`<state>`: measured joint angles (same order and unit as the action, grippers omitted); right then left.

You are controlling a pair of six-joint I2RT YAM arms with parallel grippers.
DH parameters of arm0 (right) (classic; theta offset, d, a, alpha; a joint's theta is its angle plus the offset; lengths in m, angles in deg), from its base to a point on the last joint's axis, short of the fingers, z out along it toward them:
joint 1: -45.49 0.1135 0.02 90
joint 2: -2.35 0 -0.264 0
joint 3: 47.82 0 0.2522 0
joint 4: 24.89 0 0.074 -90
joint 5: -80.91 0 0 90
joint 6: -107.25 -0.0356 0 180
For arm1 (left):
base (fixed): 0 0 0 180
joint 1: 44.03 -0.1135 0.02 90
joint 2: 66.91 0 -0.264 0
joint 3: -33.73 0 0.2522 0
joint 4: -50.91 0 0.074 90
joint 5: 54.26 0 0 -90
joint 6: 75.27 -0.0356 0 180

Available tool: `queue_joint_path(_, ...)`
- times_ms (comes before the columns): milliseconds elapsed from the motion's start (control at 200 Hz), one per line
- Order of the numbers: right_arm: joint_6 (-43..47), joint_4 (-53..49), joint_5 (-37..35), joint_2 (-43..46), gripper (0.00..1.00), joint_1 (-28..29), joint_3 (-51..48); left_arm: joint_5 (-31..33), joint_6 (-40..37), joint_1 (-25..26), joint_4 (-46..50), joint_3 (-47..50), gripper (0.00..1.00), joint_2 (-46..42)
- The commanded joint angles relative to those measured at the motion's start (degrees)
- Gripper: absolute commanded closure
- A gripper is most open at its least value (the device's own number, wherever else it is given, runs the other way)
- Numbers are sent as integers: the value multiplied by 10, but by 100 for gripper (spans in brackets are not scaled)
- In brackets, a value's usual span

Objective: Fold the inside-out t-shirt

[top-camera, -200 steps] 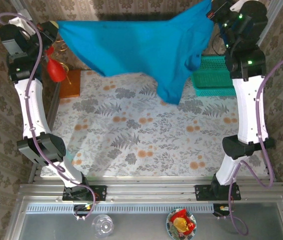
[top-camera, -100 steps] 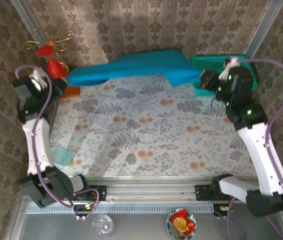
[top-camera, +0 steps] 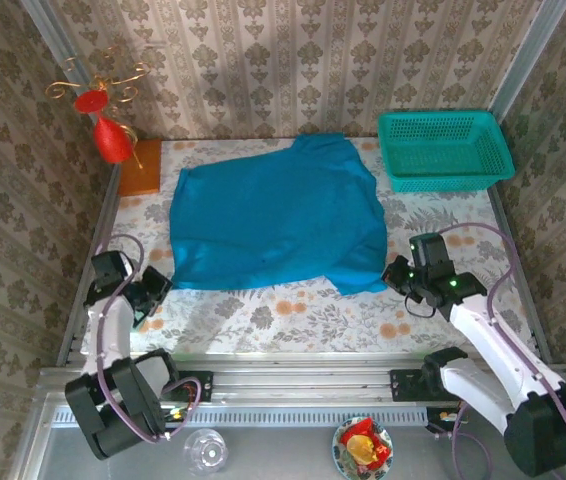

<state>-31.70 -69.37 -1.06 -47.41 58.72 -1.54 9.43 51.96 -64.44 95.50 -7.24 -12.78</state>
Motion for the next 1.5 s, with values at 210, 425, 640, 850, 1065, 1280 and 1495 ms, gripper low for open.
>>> queue_joint_path(210,-77,-181,-19,123,100,17,-22,74,80,17,71,32,100,-114)
queue_joint_path(425,-76,-212,-37,130,100,17,-3,89,99,15,109,8,100,-159)
queue_joint_path(640,-90,-241,-48,128,100,17,0,104,105,15,148,-11,95,-194)
queue_joint_path(850,-74,-259,-66,95,70,18,55,103,112,15,146,-17,73,-198)
queue_joint_path(1065,-39,-233,-81,48,57,45,100,112,69,21,157,-73,58,-186)
queue_joint_path(1280,22,-117,-28,-103,56,190,126,93,49,91,112,-99,61,-101)
queue_joint_path(1495,54,-42,-15,-240,44,274,134,83,45,148,48,-95,62,-20)
